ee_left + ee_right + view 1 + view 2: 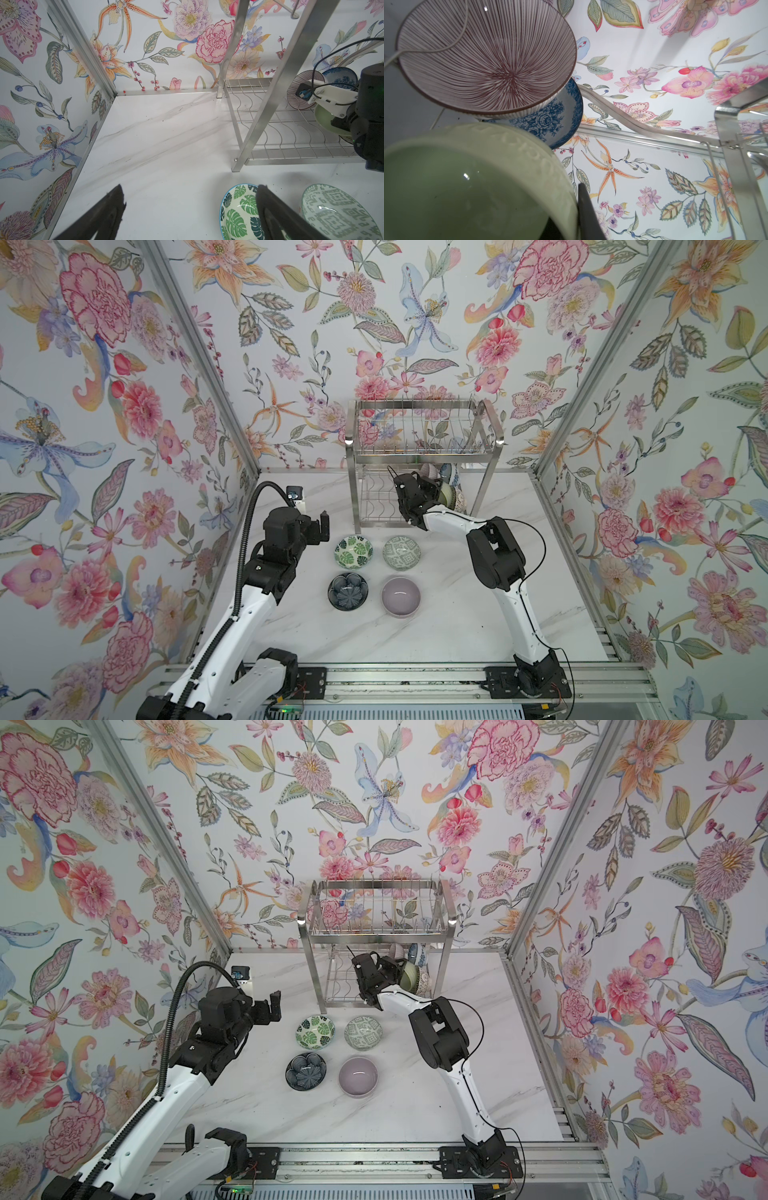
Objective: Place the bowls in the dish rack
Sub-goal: 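Lower the pale green bowl into the lower rack tier with the right gripper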
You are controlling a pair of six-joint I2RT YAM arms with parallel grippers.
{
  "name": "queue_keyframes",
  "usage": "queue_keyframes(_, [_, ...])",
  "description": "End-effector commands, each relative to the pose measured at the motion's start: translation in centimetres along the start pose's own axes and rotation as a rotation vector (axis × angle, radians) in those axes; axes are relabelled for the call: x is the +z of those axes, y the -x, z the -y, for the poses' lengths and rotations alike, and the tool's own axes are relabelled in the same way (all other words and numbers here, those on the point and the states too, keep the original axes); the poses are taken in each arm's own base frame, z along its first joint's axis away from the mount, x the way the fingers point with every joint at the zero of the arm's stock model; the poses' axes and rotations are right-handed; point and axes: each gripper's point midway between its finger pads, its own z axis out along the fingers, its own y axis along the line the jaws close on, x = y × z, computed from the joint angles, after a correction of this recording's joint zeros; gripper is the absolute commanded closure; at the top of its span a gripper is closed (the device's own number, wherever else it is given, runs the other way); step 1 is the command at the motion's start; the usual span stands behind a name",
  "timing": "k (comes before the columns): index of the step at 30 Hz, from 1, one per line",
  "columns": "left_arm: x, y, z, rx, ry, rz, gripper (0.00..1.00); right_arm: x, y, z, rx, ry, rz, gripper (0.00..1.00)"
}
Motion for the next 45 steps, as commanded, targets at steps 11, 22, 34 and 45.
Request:
queue_keyframes(11, [-0.5,0.4,-0.1,-0.024,-0.017,0.024,0.01,-1.5,1.4,-5.5,-0.098,0.049,0.04,1.0])
queue_keyframes(22, [-1.6,1.2,-0.1,-0.041,-0.034,0.065,0.01,-2.5,1.6,-6.6,-0.14,0.05,0.042,1.0])
queue_keyframes(34, [-3.0,2.2,0.0,-0.057,-0.06,0.114,0.01,-2.8,1.4,-7.9,-0.165,0.058,0.026,0.93])
queue_keyframes(45, [-3.7,2.9,0.4,-0.069,-0.088,0.144,0.01,-3.7,2.4,-8.5,-0.173,0.065,0.042,0.92])
